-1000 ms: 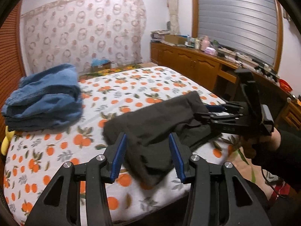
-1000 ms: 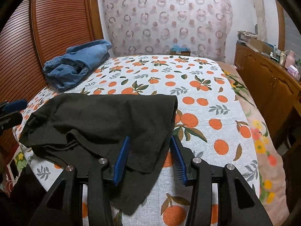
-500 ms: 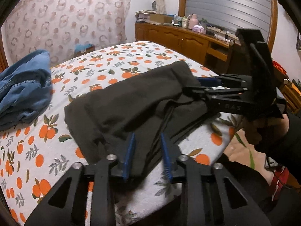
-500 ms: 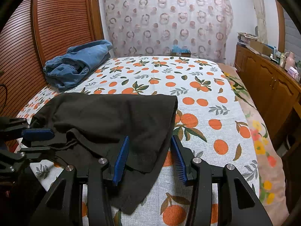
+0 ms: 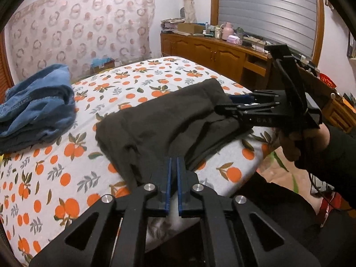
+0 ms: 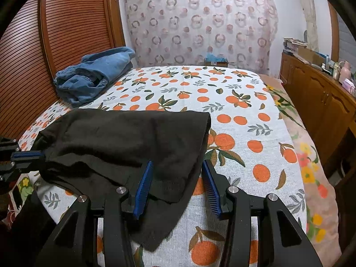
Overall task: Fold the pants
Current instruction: 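Grasp the dark garment edge with the left gripper and fold it over, then grasp the folded dark garment with both grippers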
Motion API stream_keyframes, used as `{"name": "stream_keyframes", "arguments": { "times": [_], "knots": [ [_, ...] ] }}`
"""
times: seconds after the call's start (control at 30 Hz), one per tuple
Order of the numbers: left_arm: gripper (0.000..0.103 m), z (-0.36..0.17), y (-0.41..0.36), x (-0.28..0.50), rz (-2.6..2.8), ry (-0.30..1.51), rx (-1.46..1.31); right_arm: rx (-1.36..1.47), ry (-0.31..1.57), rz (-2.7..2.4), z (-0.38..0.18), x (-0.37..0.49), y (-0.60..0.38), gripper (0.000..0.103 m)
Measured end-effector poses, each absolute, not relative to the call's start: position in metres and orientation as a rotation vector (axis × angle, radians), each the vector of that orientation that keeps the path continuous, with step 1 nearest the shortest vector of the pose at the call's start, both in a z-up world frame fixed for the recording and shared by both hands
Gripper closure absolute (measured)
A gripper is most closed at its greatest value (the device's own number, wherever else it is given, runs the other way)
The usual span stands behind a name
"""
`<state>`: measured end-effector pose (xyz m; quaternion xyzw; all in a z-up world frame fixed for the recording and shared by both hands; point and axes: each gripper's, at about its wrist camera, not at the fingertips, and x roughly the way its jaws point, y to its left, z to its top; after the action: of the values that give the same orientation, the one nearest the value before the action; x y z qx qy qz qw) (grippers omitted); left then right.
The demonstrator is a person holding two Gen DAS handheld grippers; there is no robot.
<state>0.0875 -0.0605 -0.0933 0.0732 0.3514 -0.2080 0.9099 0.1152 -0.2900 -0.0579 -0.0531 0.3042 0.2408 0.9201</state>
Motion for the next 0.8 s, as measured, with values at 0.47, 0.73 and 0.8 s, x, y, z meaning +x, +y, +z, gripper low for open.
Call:
{"name": "stream_keyframes", "arguments": {
  "times": [0.47, 0.73, 0.8],
  "knots": [
    [0.066, -0.084, -0.025, 0.116, -0.373, 0.71, 0.084, -0.061, 0.667, 0.511, -0.036, 0.126, -0.298, 0.054],
    [0.063, -0.064, -0.009, 0.115, -0.4, 0.667, 0.016, -0.045, 0.679, 0.508, -0.023, 0.162, -0.305, 0.052],
    [0.061, -0.06, -0.005, 0.114, -0.383, 0.661, 0.009, -0.043, 0.692, 0.516, -0.024, 0.168, -0.304, 0.052]
  ]
}}
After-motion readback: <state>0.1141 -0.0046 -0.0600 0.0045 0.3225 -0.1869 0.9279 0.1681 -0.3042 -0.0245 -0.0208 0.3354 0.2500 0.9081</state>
